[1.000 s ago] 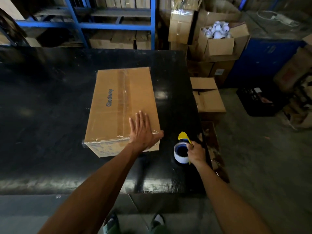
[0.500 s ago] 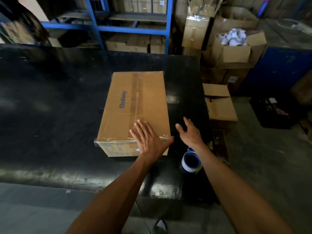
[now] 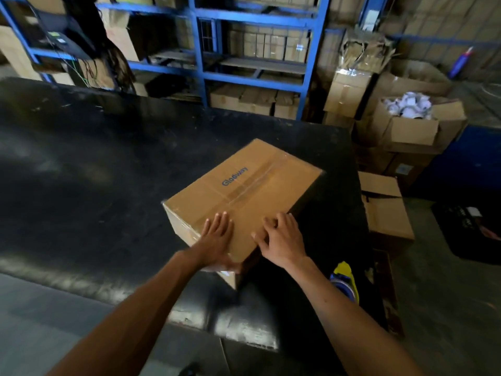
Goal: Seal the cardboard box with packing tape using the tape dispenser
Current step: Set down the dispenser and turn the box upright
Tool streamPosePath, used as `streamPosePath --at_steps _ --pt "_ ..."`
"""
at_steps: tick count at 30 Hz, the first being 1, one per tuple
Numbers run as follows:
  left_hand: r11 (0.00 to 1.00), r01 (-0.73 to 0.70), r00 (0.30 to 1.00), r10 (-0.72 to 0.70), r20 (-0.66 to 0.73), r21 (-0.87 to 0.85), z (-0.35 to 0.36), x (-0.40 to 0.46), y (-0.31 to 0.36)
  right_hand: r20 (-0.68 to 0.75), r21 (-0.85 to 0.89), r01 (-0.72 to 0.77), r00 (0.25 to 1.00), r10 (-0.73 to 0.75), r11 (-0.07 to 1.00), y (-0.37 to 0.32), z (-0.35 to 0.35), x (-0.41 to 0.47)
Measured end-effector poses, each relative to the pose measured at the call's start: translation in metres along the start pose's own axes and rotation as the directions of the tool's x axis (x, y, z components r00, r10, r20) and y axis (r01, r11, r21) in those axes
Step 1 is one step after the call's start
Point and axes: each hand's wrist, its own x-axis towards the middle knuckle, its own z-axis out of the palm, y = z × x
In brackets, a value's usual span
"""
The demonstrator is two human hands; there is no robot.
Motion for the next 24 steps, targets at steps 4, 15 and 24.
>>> streamPosePath --at_steps 4,15,24 --pt "0.994 -0.005 0.991 -0.009 0.13 0.109 -0.026 -0.013 -0.074 0.017 0.1 0.006 1.0 -0.007 0.995 0.001 -0.007 0.011" --pt "0.978 0.161 0.987 -0.162 -0.007 0.136 -0.032 0.014 -0.119 0.047 -0.175 -0.2 0.976 0.211 0.964 -0.048 0.008 0.015" --pt "0.987 0.127 0.991 -0.121 -0.062 0.098 -0.032 0.039 -0.101 0.265 -0.095 -0.425 0.861 0.434 0.9 -0.04 0.006 0.03"
